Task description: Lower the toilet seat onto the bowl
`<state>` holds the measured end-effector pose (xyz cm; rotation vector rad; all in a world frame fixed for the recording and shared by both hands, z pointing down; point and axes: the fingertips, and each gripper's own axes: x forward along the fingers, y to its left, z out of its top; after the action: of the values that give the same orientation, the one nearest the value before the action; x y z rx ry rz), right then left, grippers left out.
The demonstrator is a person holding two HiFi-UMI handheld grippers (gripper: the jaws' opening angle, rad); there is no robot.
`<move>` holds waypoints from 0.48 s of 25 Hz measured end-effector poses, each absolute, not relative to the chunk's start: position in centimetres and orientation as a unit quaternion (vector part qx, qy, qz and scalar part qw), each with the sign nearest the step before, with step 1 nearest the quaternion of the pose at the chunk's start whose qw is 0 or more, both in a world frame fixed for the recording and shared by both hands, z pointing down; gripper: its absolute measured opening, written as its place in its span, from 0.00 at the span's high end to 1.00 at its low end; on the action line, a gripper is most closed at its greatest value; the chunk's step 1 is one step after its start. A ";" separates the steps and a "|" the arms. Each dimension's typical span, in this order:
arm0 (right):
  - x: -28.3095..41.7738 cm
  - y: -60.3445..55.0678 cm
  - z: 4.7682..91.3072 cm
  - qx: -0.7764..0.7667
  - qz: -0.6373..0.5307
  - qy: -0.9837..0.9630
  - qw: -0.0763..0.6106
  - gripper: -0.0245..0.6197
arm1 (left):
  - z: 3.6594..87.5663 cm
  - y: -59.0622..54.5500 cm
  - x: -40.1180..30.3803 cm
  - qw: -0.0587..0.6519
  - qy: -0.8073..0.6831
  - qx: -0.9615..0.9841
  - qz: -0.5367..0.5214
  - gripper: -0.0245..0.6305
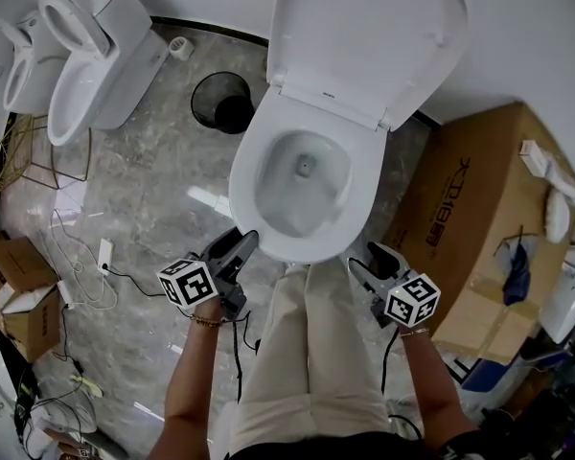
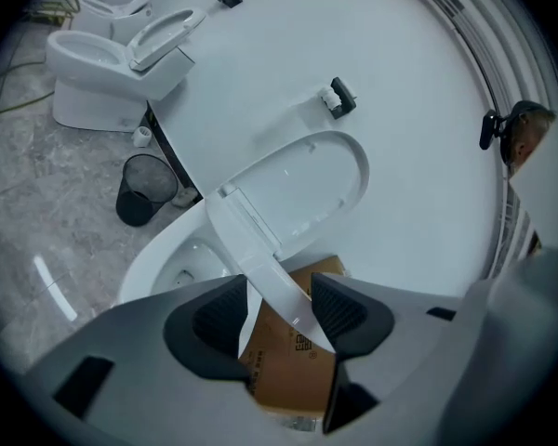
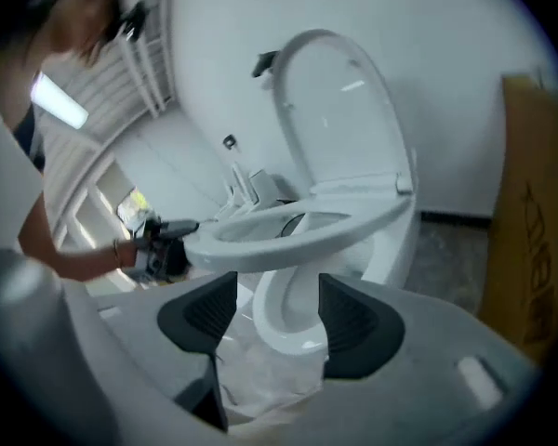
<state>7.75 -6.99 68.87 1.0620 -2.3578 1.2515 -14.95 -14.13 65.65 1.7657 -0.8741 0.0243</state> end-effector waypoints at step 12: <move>9.5 -14.5 74.7 0.345 0.675 -0.621 -0.199 0.65 | 73.2 -10.9 -16.4 0.561 -0.399 0.716 0.115 0.65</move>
<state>9.52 -14.50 74.72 1.2485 -2.2444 2.4406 -16.36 -10.91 73.23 1.6878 -0.9409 0.2719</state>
